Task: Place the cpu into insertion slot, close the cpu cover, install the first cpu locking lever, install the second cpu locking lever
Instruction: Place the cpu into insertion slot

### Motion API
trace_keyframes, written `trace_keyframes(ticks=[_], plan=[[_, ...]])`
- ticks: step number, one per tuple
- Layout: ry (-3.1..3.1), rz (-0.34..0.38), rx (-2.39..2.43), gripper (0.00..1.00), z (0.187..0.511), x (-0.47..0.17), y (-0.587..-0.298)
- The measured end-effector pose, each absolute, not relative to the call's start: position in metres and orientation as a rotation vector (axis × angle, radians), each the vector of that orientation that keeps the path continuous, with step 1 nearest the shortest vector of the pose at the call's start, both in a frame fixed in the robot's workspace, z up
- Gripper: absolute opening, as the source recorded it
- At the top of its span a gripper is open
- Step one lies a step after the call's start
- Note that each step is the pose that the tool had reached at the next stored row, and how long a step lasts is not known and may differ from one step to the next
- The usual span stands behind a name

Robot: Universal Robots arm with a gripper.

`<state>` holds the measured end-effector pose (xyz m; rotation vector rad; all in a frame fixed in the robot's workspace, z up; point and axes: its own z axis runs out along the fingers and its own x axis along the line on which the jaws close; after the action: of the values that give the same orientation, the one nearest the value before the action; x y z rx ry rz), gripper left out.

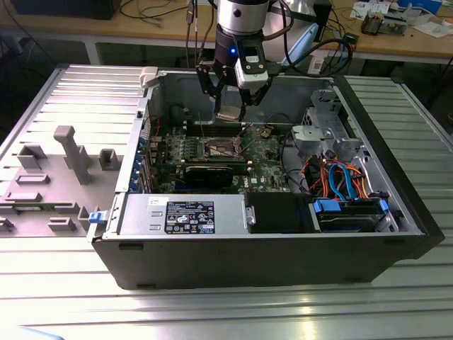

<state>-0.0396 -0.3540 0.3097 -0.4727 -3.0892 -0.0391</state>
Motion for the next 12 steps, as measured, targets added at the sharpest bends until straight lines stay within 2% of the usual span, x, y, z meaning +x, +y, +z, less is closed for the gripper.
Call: trace_keyframes(ticks=[12], plan=[[-3.085, -0.039, -0.502, 0.55, 0.3096, -0.0396, -0.354]])
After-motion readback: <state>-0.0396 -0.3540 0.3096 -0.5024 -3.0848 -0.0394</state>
